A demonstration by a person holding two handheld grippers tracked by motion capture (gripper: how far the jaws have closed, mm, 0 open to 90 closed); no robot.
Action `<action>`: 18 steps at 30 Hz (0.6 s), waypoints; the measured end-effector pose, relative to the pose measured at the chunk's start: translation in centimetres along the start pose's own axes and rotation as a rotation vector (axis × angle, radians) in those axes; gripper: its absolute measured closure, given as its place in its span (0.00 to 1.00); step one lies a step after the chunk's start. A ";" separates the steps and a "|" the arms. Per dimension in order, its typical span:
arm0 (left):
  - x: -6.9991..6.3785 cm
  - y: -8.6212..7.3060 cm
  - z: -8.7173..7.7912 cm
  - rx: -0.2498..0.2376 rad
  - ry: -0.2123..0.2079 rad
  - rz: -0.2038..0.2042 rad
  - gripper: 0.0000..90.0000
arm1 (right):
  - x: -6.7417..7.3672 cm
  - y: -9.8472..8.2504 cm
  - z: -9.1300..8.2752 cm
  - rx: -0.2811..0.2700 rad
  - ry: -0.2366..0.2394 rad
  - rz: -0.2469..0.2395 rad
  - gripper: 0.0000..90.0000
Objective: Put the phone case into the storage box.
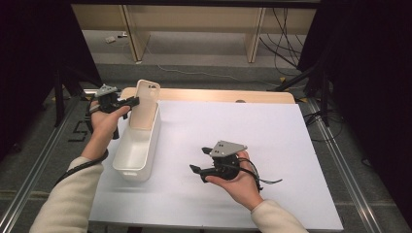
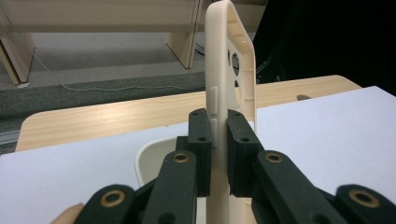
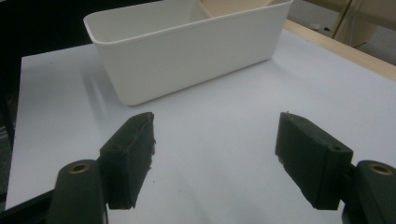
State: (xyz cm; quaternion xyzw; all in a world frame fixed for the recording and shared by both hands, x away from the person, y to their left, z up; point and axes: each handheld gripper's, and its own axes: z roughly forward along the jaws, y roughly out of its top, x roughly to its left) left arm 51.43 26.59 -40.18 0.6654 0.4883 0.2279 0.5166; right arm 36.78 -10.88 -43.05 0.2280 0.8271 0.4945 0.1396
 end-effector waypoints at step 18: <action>0.1 -0.5 0.6 0.018 0.005 -0.008 0.91 | 0.0 0.0 0.0 0.003 0.000 0.001 0.33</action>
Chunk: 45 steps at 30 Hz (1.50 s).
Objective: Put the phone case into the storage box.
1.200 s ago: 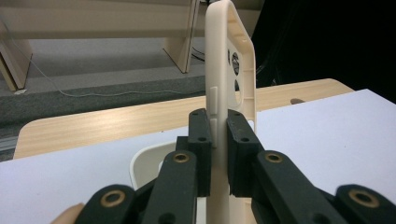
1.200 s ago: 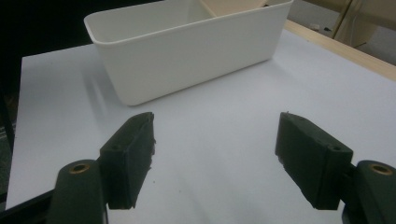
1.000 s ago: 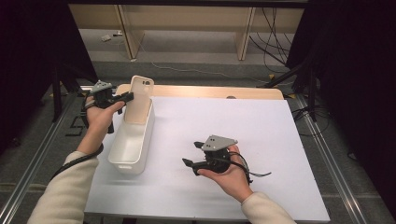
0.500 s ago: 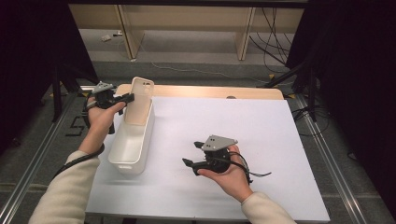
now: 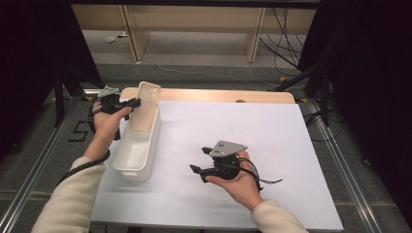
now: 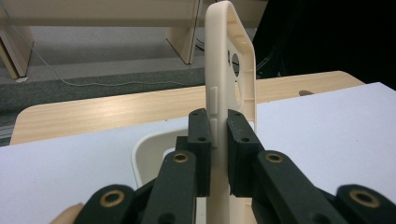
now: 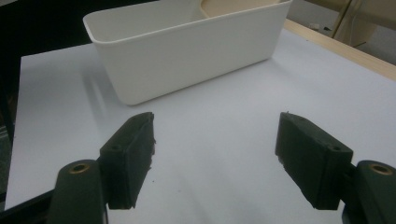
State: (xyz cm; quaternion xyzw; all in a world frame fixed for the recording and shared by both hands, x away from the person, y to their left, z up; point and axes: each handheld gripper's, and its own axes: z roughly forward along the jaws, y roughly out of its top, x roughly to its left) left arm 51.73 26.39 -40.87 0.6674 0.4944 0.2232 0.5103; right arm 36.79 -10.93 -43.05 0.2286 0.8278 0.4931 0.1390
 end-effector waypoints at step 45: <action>0.1 -0.4 0.9 0.052 0.054 0.045 0.88 | 0.0 0.0 0.1 -0.001 0.006 0.002 0.33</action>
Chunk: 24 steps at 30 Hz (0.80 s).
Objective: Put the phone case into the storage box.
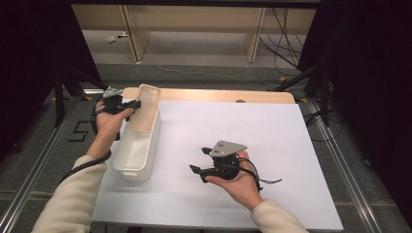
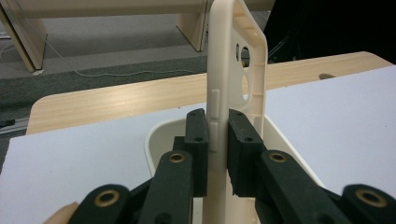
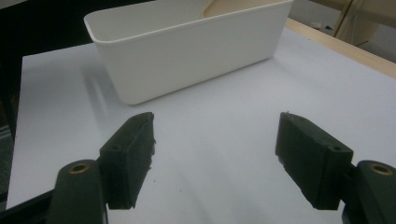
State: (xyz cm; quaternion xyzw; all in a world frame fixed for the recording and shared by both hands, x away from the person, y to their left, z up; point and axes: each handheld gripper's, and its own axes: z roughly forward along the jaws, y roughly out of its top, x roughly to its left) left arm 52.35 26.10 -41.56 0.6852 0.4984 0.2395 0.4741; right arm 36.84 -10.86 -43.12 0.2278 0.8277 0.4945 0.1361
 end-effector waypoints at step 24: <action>-0.8 1.4 -0.8 -0.039 0.116 0.085 0.66 | 0.0 0.0 0.0 0.002 0.002 0.001 0.33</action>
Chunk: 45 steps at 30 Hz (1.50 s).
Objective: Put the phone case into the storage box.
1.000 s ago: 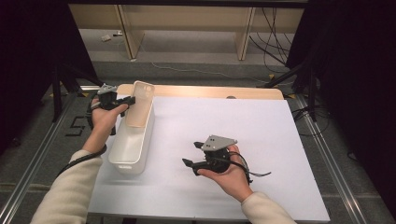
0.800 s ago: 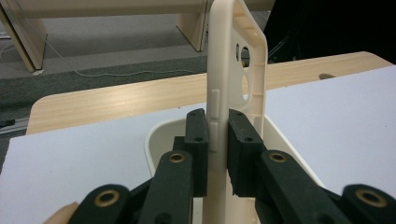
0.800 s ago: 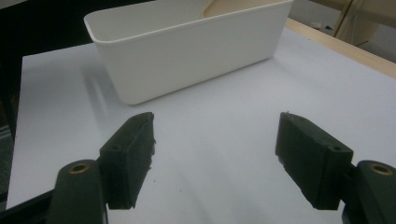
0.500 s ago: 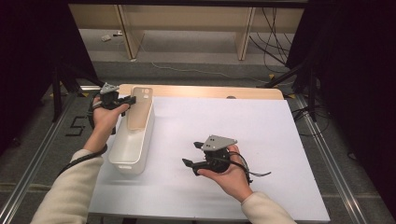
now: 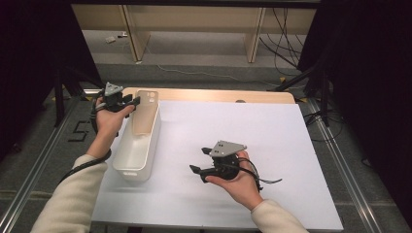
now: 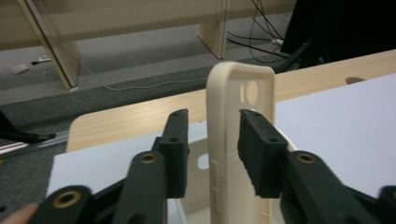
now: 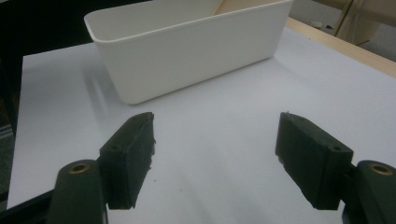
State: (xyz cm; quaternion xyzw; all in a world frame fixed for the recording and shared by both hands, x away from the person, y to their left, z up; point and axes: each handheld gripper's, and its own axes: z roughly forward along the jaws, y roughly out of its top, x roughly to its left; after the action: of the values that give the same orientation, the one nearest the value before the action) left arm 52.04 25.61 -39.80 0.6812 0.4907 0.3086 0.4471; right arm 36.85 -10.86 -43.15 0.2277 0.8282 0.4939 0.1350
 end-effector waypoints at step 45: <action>-0.2 -0.7 -2.9 0.014 -0.006 -0.017 0.75 | -0.3 0.2 -0.4 -0.009 -0.009 0.011 0.33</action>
State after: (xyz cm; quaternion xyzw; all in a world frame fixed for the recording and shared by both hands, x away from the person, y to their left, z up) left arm 49.19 26.41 -39.19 0.6810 0.4973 0.2993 0.4465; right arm 36.96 -11.22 -42.81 0.2336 0.8241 0.4976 0.1370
